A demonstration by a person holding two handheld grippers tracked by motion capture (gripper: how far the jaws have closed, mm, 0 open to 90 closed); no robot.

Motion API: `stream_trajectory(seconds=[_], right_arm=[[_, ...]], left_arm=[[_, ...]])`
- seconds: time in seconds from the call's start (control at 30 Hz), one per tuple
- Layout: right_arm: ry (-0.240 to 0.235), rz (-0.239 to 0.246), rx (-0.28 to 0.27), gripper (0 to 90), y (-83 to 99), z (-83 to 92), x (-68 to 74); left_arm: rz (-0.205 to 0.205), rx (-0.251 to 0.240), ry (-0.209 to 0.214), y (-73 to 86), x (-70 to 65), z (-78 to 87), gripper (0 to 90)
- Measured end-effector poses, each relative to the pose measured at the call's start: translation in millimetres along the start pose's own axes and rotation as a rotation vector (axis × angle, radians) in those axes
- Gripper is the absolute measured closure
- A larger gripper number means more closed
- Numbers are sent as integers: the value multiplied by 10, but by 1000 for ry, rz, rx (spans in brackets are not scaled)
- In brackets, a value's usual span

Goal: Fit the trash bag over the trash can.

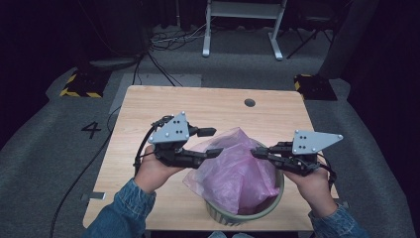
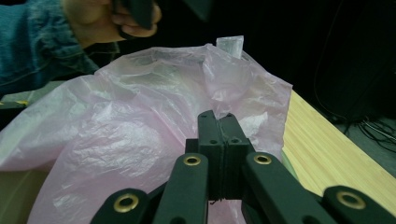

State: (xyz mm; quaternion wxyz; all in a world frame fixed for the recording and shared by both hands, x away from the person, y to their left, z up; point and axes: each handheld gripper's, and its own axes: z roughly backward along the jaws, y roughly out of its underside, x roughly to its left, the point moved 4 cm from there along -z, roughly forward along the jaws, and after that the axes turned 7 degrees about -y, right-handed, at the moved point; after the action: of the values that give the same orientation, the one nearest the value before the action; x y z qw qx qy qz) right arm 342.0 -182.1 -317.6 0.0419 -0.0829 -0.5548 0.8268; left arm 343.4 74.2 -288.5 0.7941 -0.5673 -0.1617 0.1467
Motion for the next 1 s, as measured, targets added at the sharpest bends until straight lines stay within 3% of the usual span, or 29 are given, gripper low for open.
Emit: stream_trajectory(seconds=[0.2,0.3,0.43,0.5,0.53,0.57,0.63,0.73,0.8,1.0], right_arm=[[-18,14,-4,894,-23,-27,5],[-25,19,-5,894,-26,-24,1],[-29,15,-10,893,-24,-25,-10],[-25,9,-14,854,-29,-30,-9],[-17,6,-19,785,-35,-36,-9],[1,6,-22,717,-45,-44,-12],[3,-1,-32,663,-70,-55,-8],[-7,26,-18,796,-107,-68,19],[-19,18,-12,889,-110,-53,29],[-15,22,-39,897,-3,146,47]], left_arm=[[27,84,40,-21,49,-279,541],[30,109,89,-7,33,-394,575],[11,111,155,-6,-45,-448,750],[-12,112,149,-9,-90,-460,870],[-23,115,146,-12,-110,-467,894],[-31,120,144,-15,-130,-474,896],[-53,125,142,-23,-168,-476,898],[-71,126,141,-30,-209,-459,899],[-75,125,128,-16,-209,-413,899],[-25,111,81,171,-81,-146,899]])
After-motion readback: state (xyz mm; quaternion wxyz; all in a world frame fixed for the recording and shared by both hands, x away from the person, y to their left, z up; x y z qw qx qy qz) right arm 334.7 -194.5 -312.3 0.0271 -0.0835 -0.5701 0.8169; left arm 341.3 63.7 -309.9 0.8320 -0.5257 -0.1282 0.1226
